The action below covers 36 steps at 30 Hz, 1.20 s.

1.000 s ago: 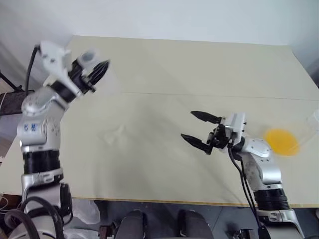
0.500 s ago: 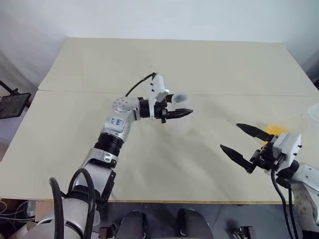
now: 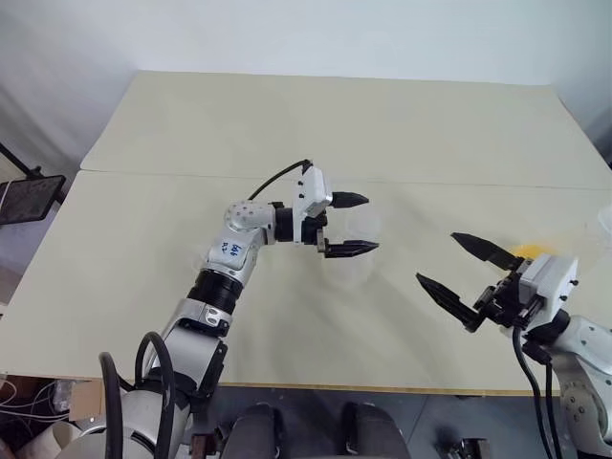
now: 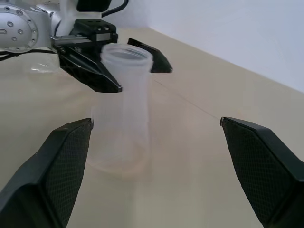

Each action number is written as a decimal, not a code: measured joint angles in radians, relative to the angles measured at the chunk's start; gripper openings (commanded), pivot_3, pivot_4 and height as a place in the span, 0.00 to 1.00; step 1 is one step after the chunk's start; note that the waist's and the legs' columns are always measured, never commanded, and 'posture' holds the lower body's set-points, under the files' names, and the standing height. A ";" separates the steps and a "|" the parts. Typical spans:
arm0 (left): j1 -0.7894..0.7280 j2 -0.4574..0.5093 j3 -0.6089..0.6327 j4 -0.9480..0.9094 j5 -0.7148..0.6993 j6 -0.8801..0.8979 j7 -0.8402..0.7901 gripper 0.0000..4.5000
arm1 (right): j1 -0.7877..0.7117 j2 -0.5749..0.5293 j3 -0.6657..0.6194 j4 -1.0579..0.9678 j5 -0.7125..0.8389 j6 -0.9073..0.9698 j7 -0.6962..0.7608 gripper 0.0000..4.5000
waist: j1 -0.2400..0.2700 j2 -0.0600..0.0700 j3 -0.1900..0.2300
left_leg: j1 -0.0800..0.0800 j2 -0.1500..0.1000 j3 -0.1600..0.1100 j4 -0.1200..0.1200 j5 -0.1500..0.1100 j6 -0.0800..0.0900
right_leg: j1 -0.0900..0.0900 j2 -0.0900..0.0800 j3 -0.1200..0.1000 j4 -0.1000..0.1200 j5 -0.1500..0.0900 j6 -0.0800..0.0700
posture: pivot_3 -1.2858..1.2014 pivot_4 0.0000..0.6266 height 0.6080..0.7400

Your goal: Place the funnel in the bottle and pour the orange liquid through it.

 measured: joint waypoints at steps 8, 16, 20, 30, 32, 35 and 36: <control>0.024 0.092 0.087 -0.052 -0.029 0.012 0.005 1.00 | -0.071 0.000 0.036 0.064 0.000 0.001 0.021 1.00 | -0.002 0.000 0.000 | 0.000 0.000 -0.001 0.000 0.000 0.000 | 0.000 0.000 -0.001 0.001 0.000 0.000 | 0.52 0.24 1.00; 0.063 0.061 0.075 -0.095 -0.033 0.027 -0.016 1.00 | -0.135 0.000 0.075 0.114 0.000 0.002 0.049 1.00 | 0.001 0.000 0.000 | -0.001 0.000 -0.003 0.002 0.000 0.000 | 0.001 0.000 -0.003 0.001 0.000 0.000 | 0.52 0.24 1.00; 0.094 0.052 0.043 -0.121 -0.032 0.035 -0.030 1.00 | -0.140 0.000 0.073 0.116 0.000 0.003 0.051 1.00 | 0.000 0.000 0.000 | -0.001 0.000 -0.003 0.002 0.000 0.000 | 0.001 0.000 -0.003 0.001 0.000 0.000 | 0.52 0.24 1.00; 0.126 0.108 0.051 -0.244 -0.089 0.086 -0.108 1.00 | -0.118 -0.006 0.069 0.116 0.009 0.010 0.060 1.00 | -0.001 0.000 0.000 | -0.001 0.000 -0.003 0.003 0.000 0.000 | 0.001 0.000 -0.002 0.001 0.000 0.000 | 0.52 0.24 1.00; 0.134 0.132 0.059 -0.278 -0.108 0.106 -0.117 1.00 | -0.134 -0.009 0.069 0.129 0.013 0.010 0.072 1.00 | -0.002 0.000 0.000 | -0.001 0.001 -0.003 0.003 0.000 0.000 | 0.001 0.000 -0.002 0.002 0.000 0.000 | 0.52 0.24 1.00; 0.151 0.187 0.079 -0.325 -0.121 0.114 -0.124 1.00 | -0.178 -0.016 0.072 0.169 0.013 0.010 0.099 1.00 | -0.005 0.000 0.000 | -0.001 0.001 -0.003 0.003 0.000 0.000 | 0.001 0.000 -0.002 0.002 0.000 0.000 | 0.52 0.24 1.00; 0.160 0.210 0.091 -0.338 -0.125 0.113 -0.126 1.00 | -0.191 -0.021 0.073 0.183 0.014 0.010 0.109 1.00 | -0.005 0.000 0.000 | -0.001 0.001 -0.003 0.003 0.000 0.000 | 0.001 0.000 -0.002 0.002 0.000 0.000 | 0.52 0.24 1.00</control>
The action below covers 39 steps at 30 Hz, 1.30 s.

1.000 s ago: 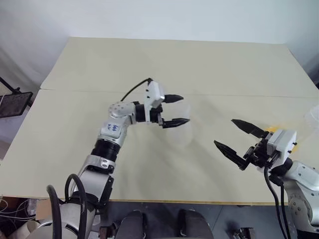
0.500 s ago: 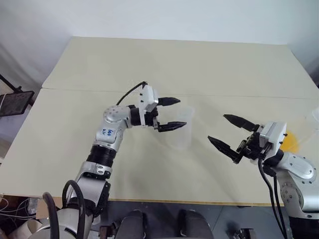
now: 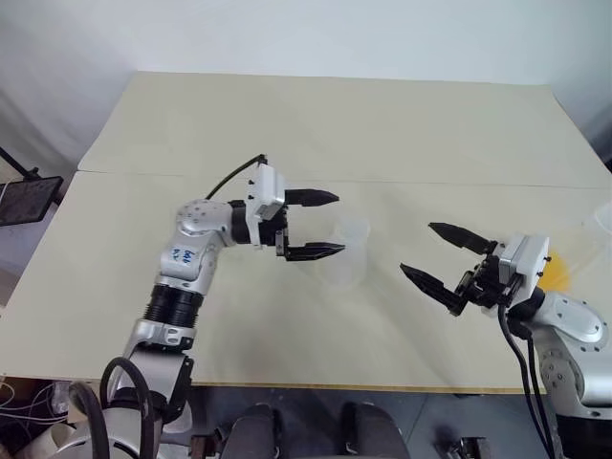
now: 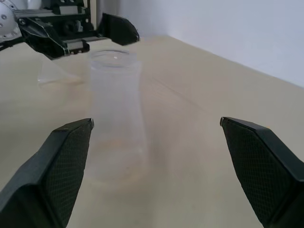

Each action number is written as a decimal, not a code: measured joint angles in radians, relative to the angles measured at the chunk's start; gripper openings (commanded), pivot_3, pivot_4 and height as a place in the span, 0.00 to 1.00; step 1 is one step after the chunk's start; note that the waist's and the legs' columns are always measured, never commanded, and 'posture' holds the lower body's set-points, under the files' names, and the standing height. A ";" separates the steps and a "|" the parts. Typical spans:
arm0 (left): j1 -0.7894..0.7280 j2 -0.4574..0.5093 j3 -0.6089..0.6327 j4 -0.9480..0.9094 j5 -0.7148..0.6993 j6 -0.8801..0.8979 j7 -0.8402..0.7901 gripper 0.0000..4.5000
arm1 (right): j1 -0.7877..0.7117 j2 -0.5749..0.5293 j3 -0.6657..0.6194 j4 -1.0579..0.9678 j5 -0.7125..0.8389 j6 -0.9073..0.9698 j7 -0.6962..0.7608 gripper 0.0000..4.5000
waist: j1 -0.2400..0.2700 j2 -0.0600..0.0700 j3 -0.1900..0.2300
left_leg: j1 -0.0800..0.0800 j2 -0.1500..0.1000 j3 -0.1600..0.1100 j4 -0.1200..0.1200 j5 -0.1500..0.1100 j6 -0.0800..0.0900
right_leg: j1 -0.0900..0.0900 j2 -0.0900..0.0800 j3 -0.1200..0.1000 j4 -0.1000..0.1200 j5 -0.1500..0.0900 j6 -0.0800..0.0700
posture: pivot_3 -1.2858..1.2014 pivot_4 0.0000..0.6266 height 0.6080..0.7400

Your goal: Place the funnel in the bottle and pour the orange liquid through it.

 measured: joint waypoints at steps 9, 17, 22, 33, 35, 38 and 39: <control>0.122 0.219 0.209 -0.120 -0.039 0.031 0.095 1.00 | -0.144 -0.010 0.051 0.123 0.007 0.001 0.128 1.00 | -0.006 0.000 0.000 | 0.000 0.001 -0.002 0.000 0.000 0.000 | 0.000 0.000 0.000 0.001 0.000 0.000 | 0.52 0.24 1.00; 0.735 0.219 0.575 -0.456 -0.111 0.122 0.298 1.00 | -0.256 -0.021 0.128 0.204 0.008 0.011 0.276 1.00 | -0.028 0.000 0.000 | 0.004 0.004 -0.005 -0.004 -0.001 0.000 | 0.000 -0.003 0.004 0.001 0.000 0.000 | 0.52 0.24 1.00; 1.059 0.047 0.745 -0.611 -0.133 0.103 0.428 1.00 | -0.271 -0.031 0.155 0.228 0.008 0.023 0.341 1.00 | -0.009 -0.001 0.000 | 0.004 0.005 -0.005 -0.001 -0.001 0.001 | 0.002 -0.003 0.004 -0.001 0.000 0.000 | 0.52 0.24 1.00; 1.302 -0.141 0.758 -0.726 -0.153 0.020 0.543 1.00 | -0.304 -0.032 0.171 0.278 0.002 0.038 0.409 1.00 | -0.001 -0.001 -0.001 | 0.004 0.005 -0.002 -0.001 -0.003 0.003 | 0.001 -0.002 0.008 -0.002 0.000 -0.001 | 0.52 0.24 1.00; 1.269 -0.142 0.685 -0.744 -0.139 0.033 0.575 1.00 | -0.304 -0.034 0.171 0.281 -0.003 0.038 0.410 1.00 | 0.001 -0.001 -0.001 | 0.004 0.004 -0.002 -0.001 -0.004 0.003 | 0.001 -0.002 0.008 -0.002 0.000 -0.001 | 0.52 0.24 1.00; 1.185 -0.139 0.562 -0.751 -0.109 0.068 0.623 1.00 | -0.296 -0.044 0.169 0.281 -0.006 0.037 0.409 1.00 | 0.003 -0.001 -0.001 | 0.004 0.004 -0.002 0.000 -0.004 0.003 | 0.001 -0.002 0.008 -0.001 0.000 -0.001 | 0.52 0.24 1.00; 1.146 -0.134 0.520 -0.747 -0.092 0.084 0.642 1.00 | -0.286 -0.049 0.164 0.278 -0.007 0.037 0.407 1.00 | 0.005 -0.001 -0.001 | 0.004 0.003 -0.002 0.000 -0.004 0.003 | 0.001 -0.002 0.008 -0.001 0.000 -0.001 | 0.52 0.24 1.00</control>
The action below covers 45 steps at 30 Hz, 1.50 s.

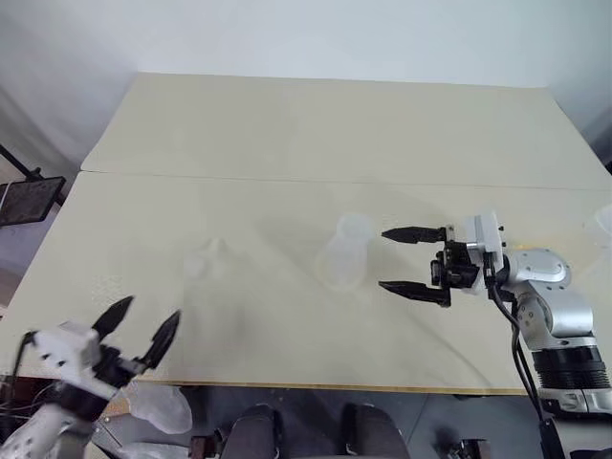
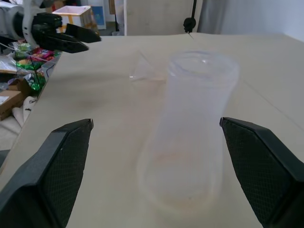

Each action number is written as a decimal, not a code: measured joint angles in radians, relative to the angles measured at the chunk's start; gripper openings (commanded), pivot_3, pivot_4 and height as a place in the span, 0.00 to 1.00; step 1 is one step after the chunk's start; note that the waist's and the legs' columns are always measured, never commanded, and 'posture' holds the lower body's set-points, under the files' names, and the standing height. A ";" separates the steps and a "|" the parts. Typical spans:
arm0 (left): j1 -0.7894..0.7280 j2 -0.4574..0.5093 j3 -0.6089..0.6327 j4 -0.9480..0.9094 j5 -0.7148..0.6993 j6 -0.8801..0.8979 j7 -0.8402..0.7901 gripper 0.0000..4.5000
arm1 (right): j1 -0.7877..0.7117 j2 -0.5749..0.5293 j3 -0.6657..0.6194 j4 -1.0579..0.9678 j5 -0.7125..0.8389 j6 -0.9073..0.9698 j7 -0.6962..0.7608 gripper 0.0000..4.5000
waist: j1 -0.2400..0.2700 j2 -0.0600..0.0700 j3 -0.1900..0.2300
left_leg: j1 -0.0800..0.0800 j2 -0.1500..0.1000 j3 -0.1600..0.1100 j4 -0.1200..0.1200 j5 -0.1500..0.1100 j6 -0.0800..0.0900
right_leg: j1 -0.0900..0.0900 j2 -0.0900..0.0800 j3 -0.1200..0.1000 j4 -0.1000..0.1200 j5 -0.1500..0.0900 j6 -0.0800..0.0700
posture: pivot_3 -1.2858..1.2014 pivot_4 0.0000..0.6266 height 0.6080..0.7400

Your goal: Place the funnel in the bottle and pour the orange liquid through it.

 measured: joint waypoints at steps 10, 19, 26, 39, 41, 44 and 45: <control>-0.314 0.023 -0.218 0.224 0.118 0.060 0.121 1.00 | 0.076 -0.014 -0.028 -0.057 -0.006 0.001 -0.054 1.00 | -0.008 0.001 -0.001 | 0.000 -0.001 0.001 0.001 0.000 -0.001 | -0.001 0.002 0.000 0.001 0.000 0.000 | 0.52 0.24 1.00; -0.444 0.049 -0.225 0.376 0.187 0.035 0.195 0.72 | 0.123 -0.014 -0.049 -0.095 -0.006 0.001 -0.099 1.00 | -0.001 0.001 -0.001 | 0.000 -0.001 0.001 0.002 0.000 -0.001 | -0.001 0.002 -0.001 0.001 0.000 0.000 | 0.52 0.24 1.00; -0.434 0.067 -0.214 0.381 0.167 0.033 0.176 0.22 | 0.127 -0.014 -0.049 -0.101 -0.006 -0.001 -0.117 1.00 | -0.002 0.001 -0.001 | 0.000 -0.001 0.001 0.002 0.000 -0.001 | -0.001 0.002 0.000 0.001 0.000 0.000 | 0.52 0.24 1.00; -0.508 0.302 -0.179 0.350 0.073 0.022 -0.054 0.00 | 0.215 -0.005 -0.073 -0.144 -0.008 -0.025 -0.178 1.00 | 0.005 0.001 -0.001 | -0.002 -0.001 0.001 0.003 0.000 -0.001 | -0.001 0.002 -0.003 0.001 0.000 0.000 | 0.52 0.24 1.00; -0.659 0.418 -0.195 0.351 0.048 0.030 -0.169 0.00 | 0.249 -0.007 -0.107 -0.164 -0.008 -0.028 -0.203 1.00 | 0.009 0.001 -0.001 | -0.004 -0.002 0.001 0.005 -0.001 -0.001 | -0.001 0.002 -0.004 0.001 0.000 0.000 | 0.52 0.24 1.00; -0.943 0.504 -0.288 0.360 0.003 0.045 -0.358 0.00 | 0.304 -0.006 -0.161 -0.211 -0.003 -0.027 -0.248 1.00 | 0.009 0.001 -0.001 | -0.003 -0.004 0.001 0.005 -0.002 -0.001 | 0.000 0.001 -0.003 0.001 0.001 0.001 | 0.52 0.24 1.00; -1.025 0.509 -0.330 0.372 -0.004 0.045 -0.417 0.00 | 0.325 -0.006 -0.175 -0.225 0.005 -0.024 -0.266 1.00 | 0.007 0.001 -0.001 | -0.004 -0.004 0.002 0.004 -0.002 -0.001 | -0.001 0.002 -0.004 0.001 0.001 0.001 | 0.52 0.24 1.00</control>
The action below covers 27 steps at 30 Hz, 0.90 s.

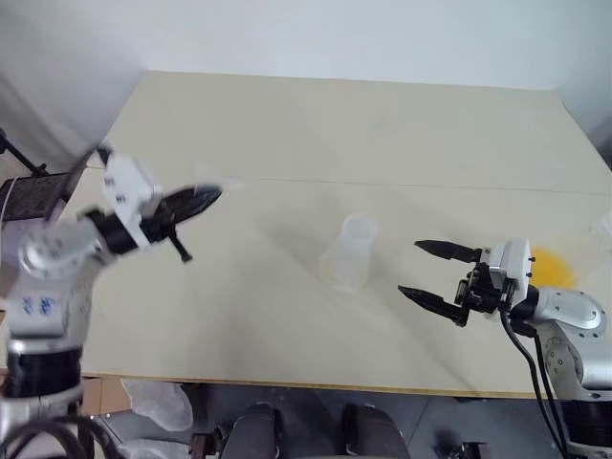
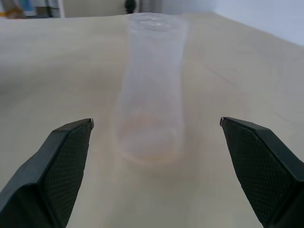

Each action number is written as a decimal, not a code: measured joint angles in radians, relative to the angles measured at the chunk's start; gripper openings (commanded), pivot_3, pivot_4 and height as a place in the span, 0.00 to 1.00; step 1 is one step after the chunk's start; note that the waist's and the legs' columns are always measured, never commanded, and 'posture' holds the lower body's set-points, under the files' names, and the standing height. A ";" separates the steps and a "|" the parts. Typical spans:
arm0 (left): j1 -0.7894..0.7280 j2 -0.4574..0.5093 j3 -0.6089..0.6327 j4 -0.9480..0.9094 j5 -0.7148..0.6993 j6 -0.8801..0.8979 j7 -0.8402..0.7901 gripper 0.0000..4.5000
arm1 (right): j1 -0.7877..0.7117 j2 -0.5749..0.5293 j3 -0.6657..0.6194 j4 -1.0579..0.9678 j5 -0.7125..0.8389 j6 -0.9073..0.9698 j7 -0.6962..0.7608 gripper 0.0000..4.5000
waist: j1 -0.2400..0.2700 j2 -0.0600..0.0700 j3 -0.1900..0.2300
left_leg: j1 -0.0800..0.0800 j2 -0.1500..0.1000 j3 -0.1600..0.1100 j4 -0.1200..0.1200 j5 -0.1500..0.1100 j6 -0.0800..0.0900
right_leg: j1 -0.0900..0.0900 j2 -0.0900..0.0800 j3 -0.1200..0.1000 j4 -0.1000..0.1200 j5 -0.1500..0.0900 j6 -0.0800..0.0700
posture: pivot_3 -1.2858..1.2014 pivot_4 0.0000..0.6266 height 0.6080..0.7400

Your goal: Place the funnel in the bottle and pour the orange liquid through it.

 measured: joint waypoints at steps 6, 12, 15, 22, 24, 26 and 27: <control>-0.374 -0.045 -0.238 0.248 0.091 -0.111 -0.288 0.00 | 0.121 0.016 -0.086 -0.070 0.027 0.008 -0.092 1.00 | -0.012 0.000 0.000 | 0.001 0.002 0.008 -0.002 0.000 -0.001 | -0.002 0.003 -0.002 -0.001 0.000 0.000 | 0.52 0.24 1.00; -0.503 -0.150 -0.355 0.388 0.202 -0.244 -0.379 0.00 | 0.160 0.054 -0.105 -0.116 0.027 0.001 -0.157 1.00 | -0.010 0.000 0.000 | 0.002 0.002 0.010 -0.002 0.000 -0.001 | -0.002 0.003 0.001 -0.001 0.000 0.000 | 0.52 0.24 1.00; -0.504 -0.179 -0.390 0.423 0.244 -0.285 -0.399 0.00 | 0.192 0.074 -0.105 -0.150 0.027 0.000 -0.178 1.00 | -0.007 0.000 0.000 | 0.001 0.002 0.010 -0.001 0.000 -0.001 | -0.002 0.003 0.001 -0.001 0.000 0.000 | 0.52 0.24 1.00; -0.524 -0.239 -0.435 0.478 0.336 -0.345 -0.410 0.00 | 0.225 0.099 -0.103 -0.188 0.027 -0.001 -0.218 1.00 | -0.003 0.000 0.000 | 0.000 0.002 0.009 0.000 0.000 0.000 | -0.002 0.002 0.001 -0.001 0.000 0.000 | 0.52 0.24 1.00; -0.529 -0.254 -0.447 0.490 0.355 -0.345 -0.412 0.00 | 0.225 0.104 -0.099 -0.198 0.026 -0.001 -0.226 1.00 | -0.004 0.000 0.000 | 0.000 0.002 0.009 0.000 0.000 0.000 | -0.002 0.002 0.001 -0.001 0.000 0.000 | 0.52 0.24 1.00; -0.532 -0.269 -0.458 0.492 0.362 -0.347 -0.416 0.00 | 0.226 0.105 -0.098 -0.209 0.026 -0.001 -0.233 1.00 | -0.005 0.000 0.000 | 0.000 0.002 0.009 0.000 0.000 0.000 | -0.002 0.002 0.001 0.000 0.000 0.000 | 0.52 0.24 1.00; -0.535 -0.277 -0.459 0.491 0.362 -0.344 -0.424 0.00 | 0.226 0.105 -0.097 -0.210 0.026 -0.001 -0.235 1.00 | -0.005 0.000 0.000 | 0.000 0.002 0.009 0.000 0.000 0.000 | -0.002 0.002 0.001 0.000 0.000 0.000 | 0.52 0.24 1.00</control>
